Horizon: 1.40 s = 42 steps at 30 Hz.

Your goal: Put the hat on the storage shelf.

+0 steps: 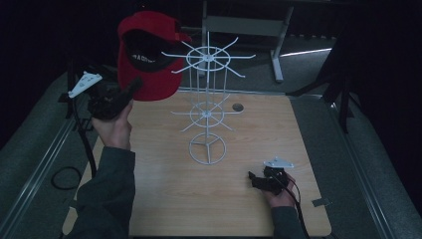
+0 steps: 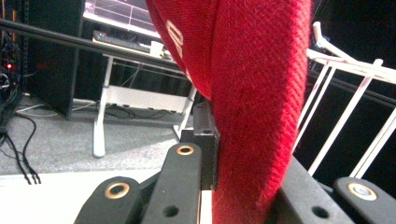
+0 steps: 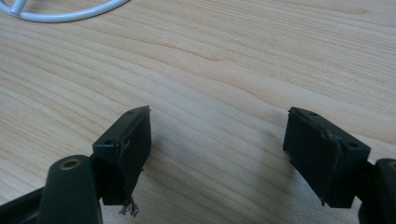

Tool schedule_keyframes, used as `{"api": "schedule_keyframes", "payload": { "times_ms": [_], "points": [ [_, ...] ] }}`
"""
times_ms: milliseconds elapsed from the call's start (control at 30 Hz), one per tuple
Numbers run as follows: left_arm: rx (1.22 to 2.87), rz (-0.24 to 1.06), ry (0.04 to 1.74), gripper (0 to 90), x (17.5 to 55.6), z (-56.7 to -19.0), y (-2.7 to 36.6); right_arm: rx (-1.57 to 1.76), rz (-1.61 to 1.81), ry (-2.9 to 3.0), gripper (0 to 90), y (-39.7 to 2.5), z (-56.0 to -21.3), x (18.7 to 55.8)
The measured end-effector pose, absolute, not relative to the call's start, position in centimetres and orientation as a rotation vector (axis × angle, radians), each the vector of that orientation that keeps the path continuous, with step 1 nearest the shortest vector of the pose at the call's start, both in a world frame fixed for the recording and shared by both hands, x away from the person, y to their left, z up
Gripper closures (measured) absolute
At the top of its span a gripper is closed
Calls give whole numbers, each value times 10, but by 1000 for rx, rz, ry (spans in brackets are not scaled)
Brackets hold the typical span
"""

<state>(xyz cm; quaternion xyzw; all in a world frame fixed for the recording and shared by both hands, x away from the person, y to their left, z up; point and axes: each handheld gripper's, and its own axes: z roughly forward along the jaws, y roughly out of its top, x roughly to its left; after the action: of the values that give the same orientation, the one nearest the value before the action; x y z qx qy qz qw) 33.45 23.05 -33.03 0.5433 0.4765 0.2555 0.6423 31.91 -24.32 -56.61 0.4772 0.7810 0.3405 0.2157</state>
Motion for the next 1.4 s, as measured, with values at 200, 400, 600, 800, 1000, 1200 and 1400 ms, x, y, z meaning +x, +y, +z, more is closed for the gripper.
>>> {"api": "schedule_keyframes", "payload": {
  "times_ms": [200,400,600,800,1000,1200,1400],
  "points": [
    [1254,579,1081,854,330,-337,231,1323,944,2165,233,-243,-566,319],
    [1282,589,1080,853,325,-346,228,1323,944,2165,233,-243,-566,319],
    [1312,620,1042,853,320,-346,224,1323,944,2165,233,-243,-566,319],
    [1314,651,1043,853,316,-344,226,1323,944,2165,233,-243,-566,319],
    [1326,670,1060,853,313,-344,229,1323,944,2165,233,-243,-566,319],
    [1338,663,1084,852,312,-353,233,1323,944,2165,233,-243,-566,319],
    [1356,656,1086,852,310,-363,233,1324,945,2165,233,-243,-566,319]
  ]
}}
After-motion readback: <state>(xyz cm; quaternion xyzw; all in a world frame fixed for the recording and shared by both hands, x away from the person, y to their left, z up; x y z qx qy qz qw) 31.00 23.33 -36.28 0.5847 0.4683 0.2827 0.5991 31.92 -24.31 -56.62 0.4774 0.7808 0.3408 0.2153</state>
